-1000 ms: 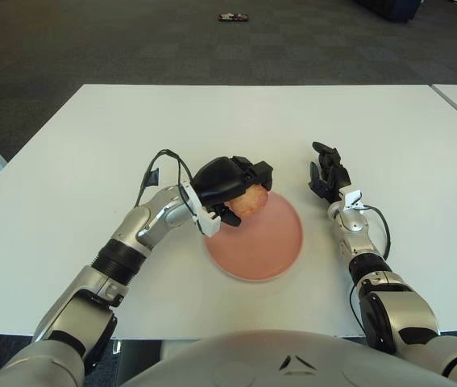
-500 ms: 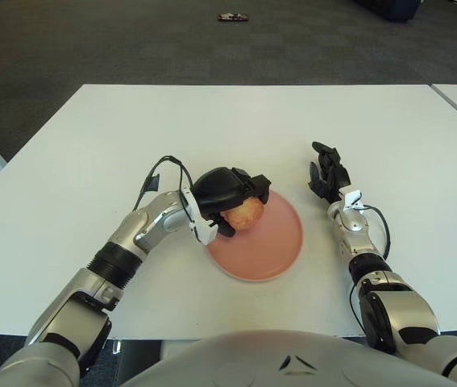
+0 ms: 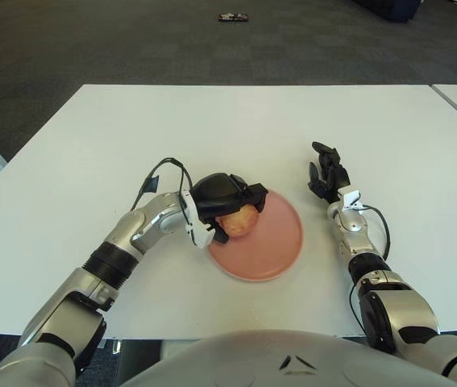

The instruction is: Put the apple into the plate.

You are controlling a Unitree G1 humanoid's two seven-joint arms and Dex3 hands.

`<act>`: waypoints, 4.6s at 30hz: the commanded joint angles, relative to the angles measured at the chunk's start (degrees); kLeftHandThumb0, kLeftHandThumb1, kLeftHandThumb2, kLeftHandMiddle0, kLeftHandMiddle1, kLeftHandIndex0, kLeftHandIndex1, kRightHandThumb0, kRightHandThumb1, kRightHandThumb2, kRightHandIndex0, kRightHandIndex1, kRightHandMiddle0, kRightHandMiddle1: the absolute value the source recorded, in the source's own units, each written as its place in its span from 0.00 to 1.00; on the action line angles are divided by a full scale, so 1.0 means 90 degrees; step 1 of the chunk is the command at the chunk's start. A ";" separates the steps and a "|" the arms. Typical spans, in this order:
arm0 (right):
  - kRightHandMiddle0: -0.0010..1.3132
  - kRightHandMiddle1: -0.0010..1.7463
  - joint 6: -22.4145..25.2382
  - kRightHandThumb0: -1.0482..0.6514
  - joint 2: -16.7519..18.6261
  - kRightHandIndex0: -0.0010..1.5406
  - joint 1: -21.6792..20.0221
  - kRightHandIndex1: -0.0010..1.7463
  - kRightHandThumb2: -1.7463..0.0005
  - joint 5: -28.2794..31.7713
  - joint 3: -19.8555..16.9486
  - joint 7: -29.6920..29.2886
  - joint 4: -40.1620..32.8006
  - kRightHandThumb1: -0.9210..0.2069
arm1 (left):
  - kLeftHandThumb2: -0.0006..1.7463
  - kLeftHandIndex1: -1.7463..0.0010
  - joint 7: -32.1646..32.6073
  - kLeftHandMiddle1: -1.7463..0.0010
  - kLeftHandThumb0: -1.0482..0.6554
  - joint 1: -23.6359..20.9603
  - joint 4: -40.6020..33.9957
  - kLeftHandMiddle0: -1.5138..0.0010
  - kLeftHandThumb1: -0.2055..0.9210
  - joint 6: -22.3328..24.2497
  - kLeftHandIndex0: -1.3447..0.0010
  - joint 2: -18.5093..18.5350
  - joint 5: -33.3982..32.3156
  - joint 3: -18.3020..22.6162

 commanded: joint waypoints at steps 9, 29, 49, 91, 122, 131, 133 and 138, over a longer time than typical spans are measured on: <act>0.00 0.36 0.0215 0.20 0.0012 0.16 0.0210 0.00 0.57 -0.0020 0.0019 0.0021 0.0372 0.00 | 0.81 0.00 0.0847 0.00 0.31 -0.0035 -0.0007 0.21 0.39 -0.0172 0.49 -0.0011 0.0193 0.0185; 0.00 0.38 0.0316 0.19 0.0016 0.17 0.0208 0.01 0.55 -0.0160 0.0128 -0.0197 0.0305 0.00 | 0.45 0.07 0.0680 0.25 0.15 -0.0382 0.0384 0.75 0.99 -0.0558 0.91 0.0030 -0.0187 0.0216; 0.00 0.39 0.0355 0.20 0.0085 0.17 0.0252 0.00 0.57 -0.0072 0.0162 -0.0196 0.0206 0.00 | 0.46 0.12 0.1198 0.32 0.19 -0.0321 0.0459 0.74 1.00 -0.0757 0.83 -0.0022 -0.0124 0.0383; 0.00 0.39 0.0482 0.20 0.0155 0.17 0.0396 0.00 0.55 -0.0100 0.0216 -0.0228 -0.0145 0.00 | 0.42 0.12 0.1432 0.24 0.20 -0.0295 0.0683 0.71 1.00 -0.0925 0.75 0.0032 -0.0199 0.0544; 0.00 0.42 0.0552 0.18 0.0187 0.18 0.0466 0.01 0.59 -0.0240 0.0301 -0.0504 -0.0275 0.00 | 0.49 0.85 0.0046 0.99 0.00 -0.0592 0.0253 0.98 1.00 -0.1064 1.00 0.0770 0.0099 0.0300; 0.00 0.39 0.0638 0.18 0.0199 0.18 0.0478 0.01 0.58 -0.0234 0.0294 -0.0510 -0.0307 0.00 | 0.49 0.94 -0.0068 1.00 0.00 -0.0588 0.0145 1.00 1.00 -0.1008 1.00 0.0828 0.0027 0.0330; 0.00 0.39 0.0644 0.18 0.0203 0.18 0.0482 0.00 0.58 -0.0232 0.0293 -0.0511 -0.0318 0.00 | 0.50 0.95 -0.0077 1.00 0.00 -0.0588 0.0139 1.00 1.00 -0.1009 1.00 0.0831 0.0018 0.0334; 0.00 0.39 0.0645 0.18 0.0188 0.18 0.0483 0.00 0.58 -0.0244 0.0297 -0.0509 -0.0320 0.00 | 0.50 0.97 -0.0067 1.00 0.00 -0.0603 0.0126 1.00 1.00 -0.1043 1.00 0.0847 -0.0030 0.0370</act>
